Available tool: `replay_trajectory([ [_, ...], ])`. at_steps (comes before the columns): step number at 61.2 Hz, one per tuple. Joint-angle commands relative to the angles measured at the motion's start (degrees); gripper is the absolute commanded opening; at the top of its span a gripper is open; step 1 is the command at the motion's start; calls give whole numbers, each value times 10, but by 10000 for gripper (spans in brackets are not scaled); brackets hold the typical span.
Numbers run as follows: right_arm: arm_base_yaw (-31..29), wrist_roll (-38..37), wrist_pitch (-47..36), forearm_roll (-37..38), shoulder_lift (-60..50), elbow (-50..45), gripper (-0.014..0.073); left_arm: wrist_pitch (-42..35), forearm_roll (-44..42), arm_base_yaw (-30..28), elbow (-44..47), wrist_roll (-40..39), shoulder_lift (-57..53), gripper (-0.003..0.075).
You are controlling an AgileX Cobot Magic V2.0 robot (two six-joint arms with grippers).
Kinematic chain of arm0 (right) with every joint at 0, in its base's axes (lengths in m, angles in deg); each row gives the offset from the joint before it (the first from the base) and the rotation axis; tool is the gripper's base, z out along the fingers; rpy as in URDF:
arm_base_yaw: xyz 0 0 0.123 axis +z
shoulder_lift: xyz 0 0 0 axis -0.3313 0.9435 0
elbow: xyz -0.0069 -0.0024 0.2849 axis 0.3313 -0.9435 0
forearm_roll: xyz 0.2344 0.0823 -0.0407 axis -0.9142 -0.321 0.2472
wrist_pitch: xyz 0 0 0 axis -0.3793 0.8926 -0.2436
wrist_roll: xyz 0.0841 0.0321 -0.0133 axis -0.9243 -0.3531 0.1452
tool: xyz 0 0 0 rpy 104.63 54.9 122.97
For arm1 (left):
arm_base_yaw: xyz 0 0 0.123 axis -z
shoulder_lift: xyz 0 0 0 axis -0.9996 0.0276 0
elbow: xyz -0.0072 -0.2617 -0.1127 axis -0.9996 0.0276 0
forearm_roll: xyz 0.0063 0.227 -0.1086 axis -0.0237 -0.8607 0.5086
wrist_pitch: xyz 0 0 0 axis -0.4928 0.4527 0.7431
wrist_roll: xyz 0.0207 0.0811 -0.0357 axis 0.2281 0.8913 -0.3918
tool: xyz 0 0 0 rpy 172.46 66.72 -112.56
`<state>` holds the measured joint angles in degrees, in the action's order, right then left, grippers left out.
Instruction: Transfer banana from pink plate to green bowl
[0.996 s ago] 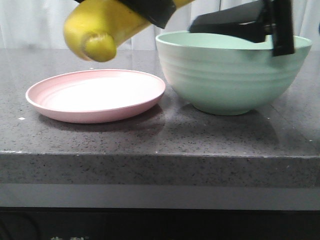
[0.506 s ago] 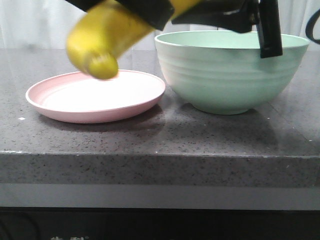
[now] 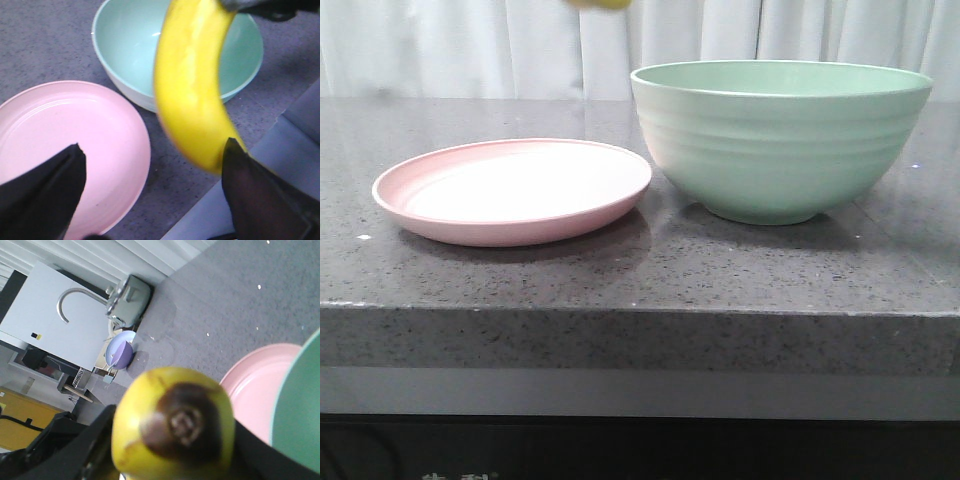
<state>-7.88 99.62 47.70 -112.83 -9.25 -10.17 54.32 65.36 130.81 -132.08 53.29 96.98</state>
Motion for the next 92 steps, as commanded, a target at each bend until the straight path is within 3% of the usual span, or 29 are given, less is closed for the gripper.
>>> replay_trajectory([
  [1, -36, 7, 27, 13, -13, 54, 276, -19, -1, -25, -19, -4, -19, 558],
  [13, -82, -28, -31, 291, 29, 172, 276, -17, -1, -75, -19, -4, -19, 557],
  [30, -54, -27, -60, 443, 140, 250, 276, -17, -2, -94, -19, -4, -19, 558],
  [50, -13, -27, -84, 503, 182, 250, 289, -17, -2, -94, -19, -4, -19, 557],
  [66, -13, -27, -88, 503, 182, 250, 498, -17, -2, -94, -19, -4, -19, 557],
  [79, -14, -30, -73, 522, 172, 251, 519, -18, -9, -96, -19, -5, -18, 557],
  [84, -21, -76, -51, 546, 153, 251, 516, -19, -12, -104, -19, -5, -16, 557],
  [92, -47, -239, -3, 606, 105, 251, 468, -40, -12, -141, -19, -5, -11, 514],
])
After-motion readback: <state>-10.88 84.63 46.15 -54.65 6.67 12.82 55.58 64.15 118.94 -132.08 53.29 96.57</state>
